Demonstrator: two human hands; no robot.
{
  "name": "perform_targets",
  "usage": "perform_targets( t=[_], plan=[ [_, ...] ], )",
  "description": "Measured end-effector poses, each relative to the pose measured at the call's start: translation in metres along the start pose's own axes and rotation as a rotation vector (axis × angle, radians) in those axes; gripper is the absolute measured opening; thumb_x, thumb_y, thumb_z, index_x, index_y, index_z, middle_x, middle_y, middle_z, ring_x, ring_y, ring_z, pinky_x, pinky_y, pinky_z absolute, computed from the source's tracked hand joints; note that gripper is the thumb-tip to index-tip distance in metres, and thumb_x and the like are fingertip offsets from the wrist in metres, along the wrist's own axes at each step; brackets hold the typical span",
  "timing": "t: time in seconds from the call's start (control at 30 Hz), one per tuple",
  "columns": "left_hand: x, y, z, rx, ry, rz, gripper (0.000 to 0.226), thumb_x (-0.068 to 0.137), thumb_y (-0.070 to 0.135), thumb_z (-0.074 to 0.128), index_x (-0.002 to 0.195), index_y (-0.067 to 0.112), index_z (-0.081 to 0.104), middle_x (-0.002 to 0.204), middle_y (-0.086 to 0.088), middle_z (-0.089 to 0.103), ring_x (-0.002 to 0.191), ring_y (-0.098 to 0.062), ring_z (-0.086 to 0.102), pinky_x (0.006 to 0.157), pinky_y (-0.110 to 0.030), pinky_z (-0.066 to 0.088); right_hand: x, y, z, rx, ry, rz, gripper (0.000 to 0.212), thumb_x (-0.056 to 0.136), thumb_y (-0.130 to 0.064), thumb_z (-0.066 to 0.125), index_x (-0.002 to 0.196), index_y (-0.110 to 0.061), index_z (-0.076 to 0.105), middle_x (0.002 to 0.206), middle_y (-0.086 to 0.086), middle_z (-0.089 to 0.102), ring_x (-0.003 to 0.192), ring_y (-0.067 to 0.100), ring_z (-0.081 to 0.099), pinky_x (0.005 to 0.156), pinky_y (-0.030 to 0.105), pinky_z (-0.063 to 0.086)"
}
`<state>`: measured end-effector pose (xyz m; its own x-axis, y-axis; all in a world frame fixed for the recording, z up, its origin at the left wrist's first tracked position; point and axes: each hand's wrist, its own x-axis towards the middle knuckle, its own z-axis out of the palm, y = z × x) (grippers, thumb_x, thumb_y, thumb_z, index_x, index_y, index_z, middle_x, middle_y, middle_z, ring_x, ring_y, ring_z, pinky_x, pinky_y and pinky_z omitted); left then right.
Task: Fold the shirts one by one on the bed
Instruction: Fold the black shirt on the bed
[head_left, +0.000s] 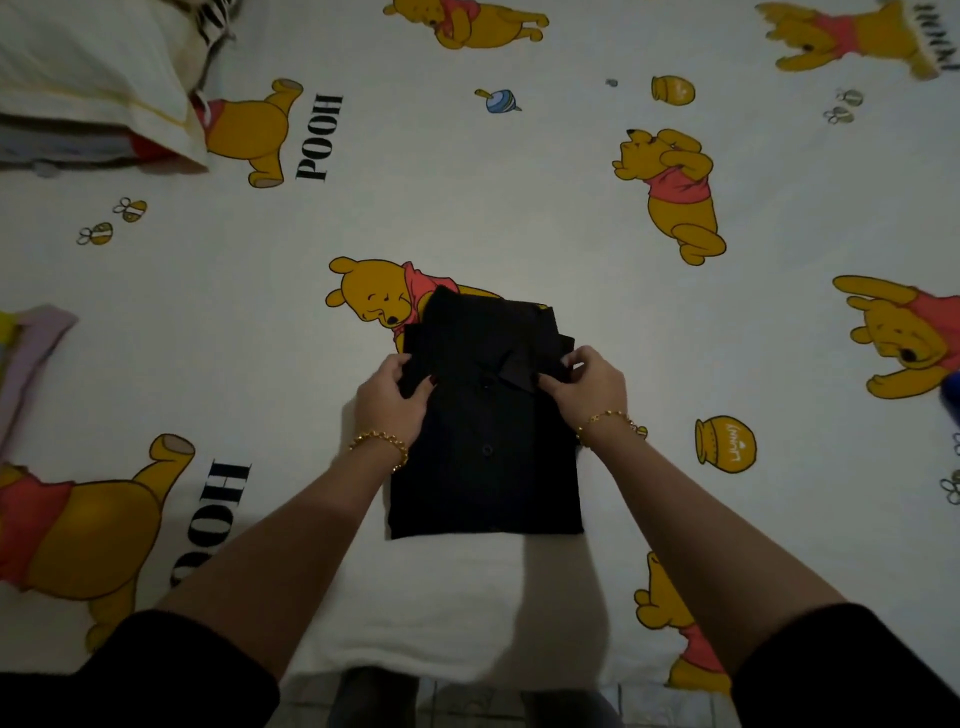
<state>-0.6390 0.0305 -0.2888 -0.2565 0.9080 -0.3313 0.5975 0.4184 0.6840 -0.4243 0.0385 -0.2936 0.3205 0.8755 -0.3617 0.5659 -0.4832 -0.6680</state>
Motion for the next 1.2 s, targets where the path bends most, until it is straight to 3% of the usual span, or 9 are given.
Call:
perform_targets(
  t=[0.23,0.37,0.47,0.57,0.77,0.9,1.0,1.1,1.2],
  plan=[
    [0.006,0.025,-0.001,-0.037,0.098,0.127,0.025,0.093,0.018,0.057,0.118,0.013,0.058,0.117,-0.005,0.062,0.107,-0.019,0.056,0.08,-0.023,0.041,0.005,-0.013,-0.004,0.152,0.21,-0.143,0.016,0.084,-0.017,0.07,0.082,-0.014,0.054,0.073,-0.013,0.054,0.068,0.013,0.053,0.055,0.005,0.036],
    [0.032,0.044,-0.003,-0.134,0.128,0.186,0.02,0.093,0.016,0.058,0.111,0.01,0.058,0.104,0.002,0.059,0.095,-0.011,0.053,0.076,-0.022,0.042,0.03,-0.034,-0.01,0.184,0.252,-0.192,0.015,0.086,-0.016,0.068,0.084,-0.016,0.053,0.079,-0.007,0.058,0.07,0.014,0.057,0.062,0.017,0.042],
    [0.052,0.045,0.0,-0.152,0.114,0.093,0.029,0.09,0.023,0.062,0.117,0.013,0.055,0.11,0.0,0.059,0.1,-0.015,0.054,0.078,-0.024,0.043,0.046,-0.041,-0.011,0.153,0.202,-0.181,0.014,0.087,-0.02,0.068,0.095,-0.014,0.059,0.092,-0.004,0.061,0.077,0.012,0.056,0.07,0.022,0.045],
    [0.053,0.028,0.005,-0.112,0.077,-0.054,0.047,0.085,0.038,0.066,0.123,0.018,0.05,0.114,-0.002,0.059,0.103,-0.019,0.058,0.08,-0.029,0.046,0.042,-0.029,-0.008,0.083,0.17,-0.085,0.029,0.088,-0.028,0.066,0.11,-0.012,0.057,0.102,0.0,0.053,0.087,0.01,0.05,0.076,0.019,0.038],
    [0.002,-0.001,0.008,-0.029,0.078,-0.138,0.035,0.084,0.054,0.058,0.104,0.025,0.054,0.104,0.001,0.065,0.094,-0.019,0.062,0.082,-0.037,0.052,-0.015,0.011,0.009,0.067,0.125,0.008,0.03,0.089,-0.04,0.06,0.094,-0.01,0.056,0.09,0.003,0.059,0.081,0.017,0.054,0.069,0.025,0.036],
    [-0.032,0.0,0.004,-0.011,0.091,-0.151,0.026,0.094,0.041,0.05,0.092,0.017,0.06,0.087,0.0,0.061,0.08,-0.017,0.054,0.068,-0.025,0.04,-0.042,0.02,0.014,0.074,0.135,-0.06,0.024,0.089,-0.031,0.062,0.088,-0.007,0.064,0.08,0.002,0.064,0.072,0.015,0.056,0.061,0.019,0.038],
    [-0.041,0.011,-0.001,-0.075,0.146,-0.161,0.029,0.099,0.029,0.044,0.095,0.007,0.063,0.083,-0.003,0.057,0.074,-0.015,0.047,0.051,-0.014,0.028,-0.046,0.008,0.005,0.259,0.146,-0.07,0.017,0.091,-0.02,0.061,0.078,-0.009,0.062,0.069,-0.002,0.059,0.063,0.008,0.05,0.055,0.009,0.036],
    [-0.047,0.011,-0.001,-0.176,0.142,-0.207,0.027,0.099,0.027,0.045,0.095,0.006,0.062,0.085,-0.006,0.057,0.075,-0.017,0.048,0.047,-0.01,0.026,-0.05,0.008,0.003,0.491,0.101,0.046,0.02,0.09,-0.024,0.061,0.076,-0.01,0.059,0.072,0.005,0.061,0.066,0.012,0.052,0.062,0.02,0.041],
    [-0.062,0.0,-0.001,-0.223,0.11,-0.27,0.024,0.097,0.029,0.049,0.092,0.008,0.06,0.087,-0.006,0.059,0.079,-0.019,0.052,0.051,-0.017,0.031,-0.061,0.021,0.007,0.453,0.05,0.205,0.02,0.089,-0.03,0.062,0.082,-0.011,0.06,0.083,0.005,0.064,0.076,0.017,0.056,0.069,0.027,0.043]
  ],
)
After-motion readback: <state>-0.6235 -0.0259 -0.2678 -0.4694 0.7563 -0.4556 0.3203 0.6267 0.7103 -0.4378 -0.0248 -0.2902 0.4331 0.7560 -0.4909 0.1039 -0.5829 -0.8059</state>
